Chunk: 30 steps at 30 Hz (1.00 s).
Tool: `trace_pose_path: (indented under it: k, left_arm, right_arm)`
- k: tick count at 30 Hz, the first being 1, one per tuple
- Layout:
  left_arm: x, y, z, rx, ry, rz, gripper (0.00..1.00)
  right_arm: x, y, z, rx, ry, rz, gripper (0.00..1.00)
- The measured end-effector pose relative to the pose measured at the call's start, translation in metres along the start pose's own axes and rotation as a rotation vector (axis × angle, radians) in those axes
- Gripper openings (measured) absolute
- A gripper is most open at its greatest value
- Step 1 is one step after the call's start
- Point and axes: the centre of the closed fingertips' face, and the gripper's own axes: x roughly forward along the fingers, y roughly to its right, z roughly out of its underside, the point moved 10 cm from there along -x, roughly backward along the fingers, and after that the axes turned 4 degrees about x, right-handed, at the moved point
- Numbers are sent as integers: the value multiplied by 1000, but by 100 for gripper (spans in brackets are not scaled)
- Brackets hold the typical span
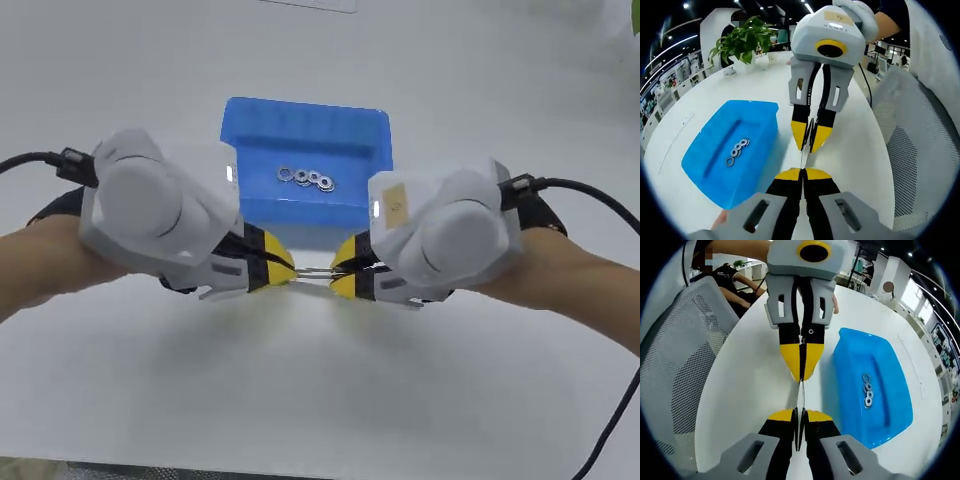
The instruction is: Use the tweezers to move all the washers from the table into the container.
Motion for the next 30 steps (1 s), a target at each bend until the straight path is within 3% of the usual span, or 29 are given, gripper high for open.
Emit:
trace_pose_path:
  k: [7, 13, 17, 19, 23, 25, 28, 30]
  left_arm:
    - [3, 1, -5, 1, 6, 3, 4]
    - [-1, 6, -8, -8, 9, 9, 4]
    - [-6, 11, -11, -16, 17, -14, 4]
    - [-13, 12, -11, -46, 17, -50, 5]
    - [-37, 17, -14, -177, 127, -151, 12]
    - [-52, 21, -9, -196, 112, -203, 15]
    - [-76, 28, -3, -176, 73, -289, 21]
    - [-96, 31, -1, -138, 30, -361, 30]
  right_arm:
    - [-2, 1, 4, 17, -20, 19, 11]
    - [-4, 3, 8, 74, -13, 30, 14]
    - [-5, 4, 9, 93, -19, 39, 15]
    - [-10, 4, 10, 98, -17, 59, 16]
    - [-34, -1, 10, 214, 80, 136, 16]
    - [-49, -6, 14, 269, 124, 186, 17]
    - [-78, -17, 19, 350, 211, 281, 19]
    - [-98, -21, 19, 298, 231, 381, 21]
